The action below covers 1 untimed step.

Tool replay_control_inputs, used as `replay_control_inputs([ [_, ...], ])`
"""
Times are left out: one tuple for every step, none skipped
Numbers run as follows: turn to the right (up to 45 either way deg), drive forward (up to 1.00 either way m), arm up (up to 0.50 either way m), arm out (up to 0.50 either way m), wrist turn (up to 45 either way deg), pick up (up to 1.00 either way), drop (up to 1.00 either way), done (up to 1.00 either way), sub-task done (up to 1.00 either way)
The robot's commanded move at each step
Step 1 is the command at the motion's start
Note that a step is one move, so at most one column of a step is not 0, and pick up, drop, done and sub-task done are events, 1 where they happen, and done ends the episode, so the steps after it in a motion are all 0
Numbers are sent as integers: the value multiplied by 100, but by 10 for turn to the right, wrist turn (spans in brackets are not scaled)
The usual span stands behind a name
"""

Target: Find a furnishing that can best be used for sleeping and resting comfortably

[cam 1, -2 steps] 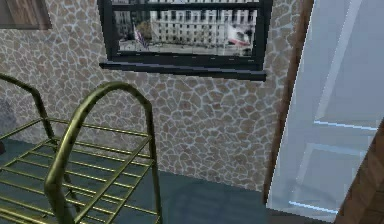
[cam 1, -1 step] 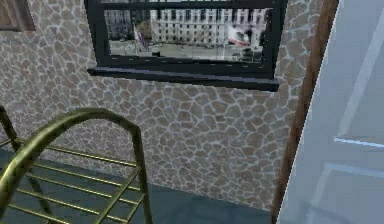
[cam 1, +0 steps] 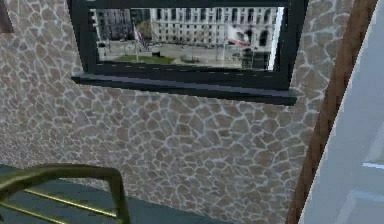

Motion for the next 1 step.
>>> replay_control_inputs([
  [150, 0, 0, 0, 0, 0, 0, 0, 0],
])
